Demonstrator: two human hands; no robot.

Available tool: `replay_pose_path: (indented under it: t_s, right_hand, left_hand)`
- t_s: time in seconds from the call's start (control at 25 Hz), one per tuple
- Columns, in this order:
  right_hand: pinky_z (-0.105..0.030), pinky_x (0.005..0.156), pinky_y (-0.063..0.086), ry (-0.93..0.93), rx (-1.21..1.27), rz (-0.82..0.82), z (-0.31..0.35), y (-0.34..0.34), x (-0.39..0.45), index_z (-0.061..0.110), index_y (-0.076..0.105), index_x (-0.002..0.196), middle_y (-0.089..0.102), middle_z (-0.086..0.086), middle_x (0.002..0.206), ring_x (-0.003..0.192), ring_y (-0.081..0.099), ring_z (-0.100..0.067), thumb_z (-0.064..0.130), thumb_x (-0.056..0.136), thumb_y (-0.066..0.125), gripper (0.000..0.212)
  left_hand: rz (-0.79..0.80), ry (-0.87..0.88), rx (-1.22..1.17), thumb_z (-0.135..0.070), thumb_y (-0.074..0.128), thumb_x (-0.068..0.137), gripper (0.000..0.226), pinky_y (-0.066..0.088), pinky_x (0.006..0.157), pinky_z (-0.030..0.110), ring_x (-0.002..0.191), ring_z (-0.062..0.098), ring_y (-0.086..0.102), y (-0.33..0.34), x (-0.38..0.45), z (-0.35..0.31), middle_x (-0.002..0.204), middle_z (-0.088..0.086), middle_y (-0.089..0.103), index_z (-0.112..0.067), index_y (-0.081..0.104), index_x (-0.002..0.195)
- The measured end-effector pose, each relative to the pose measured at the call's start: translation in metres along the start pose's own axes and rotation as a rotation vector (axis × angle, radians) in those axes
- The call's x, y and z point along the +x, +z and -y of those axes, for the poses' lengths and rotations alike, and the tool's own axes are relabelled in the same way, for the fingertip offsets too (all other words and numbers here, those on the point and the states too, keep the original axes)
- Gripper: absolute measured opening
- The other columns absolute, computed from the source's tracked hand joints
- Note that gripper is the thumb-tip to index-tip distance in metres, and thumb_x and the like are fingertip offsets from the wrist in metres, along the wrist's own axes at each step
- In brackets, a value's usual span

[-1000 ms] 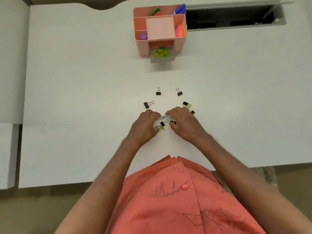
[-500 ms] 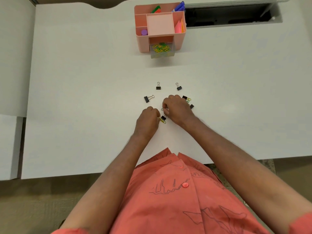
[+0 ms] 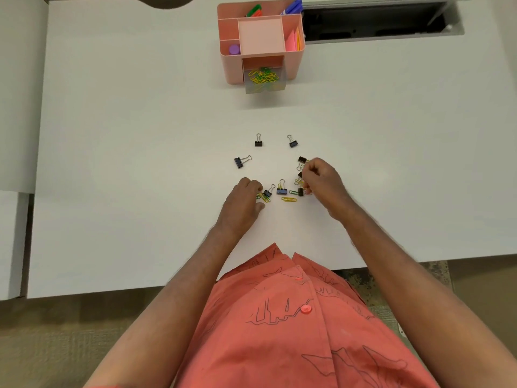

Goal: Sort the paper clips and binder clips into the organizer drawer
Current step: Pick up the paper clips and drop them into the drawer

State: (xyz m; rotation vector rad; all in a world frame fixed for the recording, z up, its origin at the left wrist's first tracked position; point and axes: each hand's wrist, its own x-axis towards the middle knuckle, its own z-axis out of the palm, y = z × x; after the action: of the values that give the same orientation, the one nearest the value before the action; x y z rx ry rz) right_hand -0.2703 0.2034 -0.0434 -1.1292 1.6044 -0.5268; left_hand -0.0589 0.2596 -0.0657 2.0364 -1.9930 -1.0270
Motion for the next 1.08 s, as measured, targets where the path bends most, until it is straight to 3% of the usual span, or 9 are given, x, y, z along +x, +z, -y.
replay_pose_path:
  t_s: [0.12,0.28,0.4,0.64,0.72,0.84,0.96,1.08]
  right_hand:
    - [-0.017,0.065,0.046,-0.108,-0.249,0.017,-0.019,0.003,-0.017,0.028,0.066,0.094,0.061,0.009,0.084,0.068,0.054,-0.001,0.021,0.086,0.066,0.011]
    - [-0.037,0.078,0.052,-0.298,-0.694,0.015,-0.035,0.02,-0.028,0.015,0.063,0.118,0.058,-0.003,0.107,0.092,0.057,-0.019,0.025,0.094,0.071,0.028]
    - [-0.04,0.079,0.053,-0.328,-0.684,-0.039,-0.035,0.026,-0.027,0.01,0.066,0.113,0.061,-0.009,0.11,0.097,0.062,-0.026,0.02,0.096,0.069,0.02]
    - [-0.04,0.076,0.051,-0.325,-0.751,0.039,-0.025,0.027,-0.016,0.011,0.066,0.099,0.058,-0.007,0.106,0.093,0.059,-0.026,0.014,0.09,0.065,0.01]
    - [-0.036,0.073,0.049,-0.317,-0.653,0.047,-0.024,0.024,-0.013,0.013,0.064,0.094,0.058,-0.004,0.101,0.087,0.056,-0.022,0.015,0.087,0.066,0.008]
    - [-0.026,0.066,0.047,-0.156,-0.282,0.048,-0.017,0.018,-0.006,0.016,0.063,0.087,0.064,0.002,0.086,0.073,0.057,-0.012,0.015,0.084,0.07,0.008]
    - [-0.027,0.066,0.054,0.028,0.17,0.187,0.0,0.01,0.001,0.015,0.06,0.09,0.07,-0.009,0.081,0.068,0.065,-0.013,0.007,0.089,0.069,0.013]
    - [-0.029,0.071,0.06,0.019,0.335,0.202,0.028,0.001,0.017,0.015,0.063,0.093,0.076,-0.01,0.086,0.073,0.072,-0.018,0.006,0.091,0.07,0.012]
  left_hand:
    - [-0.014,-0.007,0.042,-0.014,0.067,0.094,0.029,0.051,0.089,0.036,0.106,0.023,0.06,0.005,0.004,-0.006,0.118,0.006,0.059,-0.013,0.062,0.122]
    - [-0.004,-0.044,0.091,-0.011,0.062,0.095,0.013,0.051,0.084,0.038,0.1,0.028,0.062,0.003,0.012,-0.014,0.108,0.008,0.065,-0.011,0.069,0.106]
    - [0.039,-0.072,0.148,-0.009,0.059,0.094,0.013,0.054,0.083,0.042,0.096,0.032,0.063,0.0,0.015,-0.02,0.104,0.012,0.066,-0.007,0.072,0.098]
    - [0.013,-0.04,0.167,-0.004,0.053,0.091,0.012,0.052,0.075,0.043,0.087,0.03,0.059,0.004,0.01,-0.024,0.098,0.01,0.06,-0.007,0.065,0.092]
    - [0.002,-0.037,0.157,-0.004,0.052,0.091,0.012,0.05,0.073,0.041,0.088,0.03,0.059,0.005,0.007,-0.024,0.097,0.009,0.062,-0.009,0.062,0.095]
    - [-0.006,-0.044,0.079,-0.002,0.054,0.091,0.018,0.049,0.077,0.038,0.092,0.028,0.061,0.003,0.008,-0.018,0.1,0.007,0.067,-0.011,0.064,0.103]
    - [0.007,-0.065,-0.062,-0.003,0.059,0.091,0.02,0.051,0.08,0.031,0.096,0.022,0.065,-0.001,0.009,-0.011,0.102,0.004,0.072,-0.011,0.072,0.103]
    - [0.003,-0.142,-0.22,-0.011,0.067,0.091,0.011,0.045,0.065,0.016,0.087,0.013,0.067,-0.012,0.014,-0.005,0.085,-0.012,0.069,-0.02,0.074,0.089]
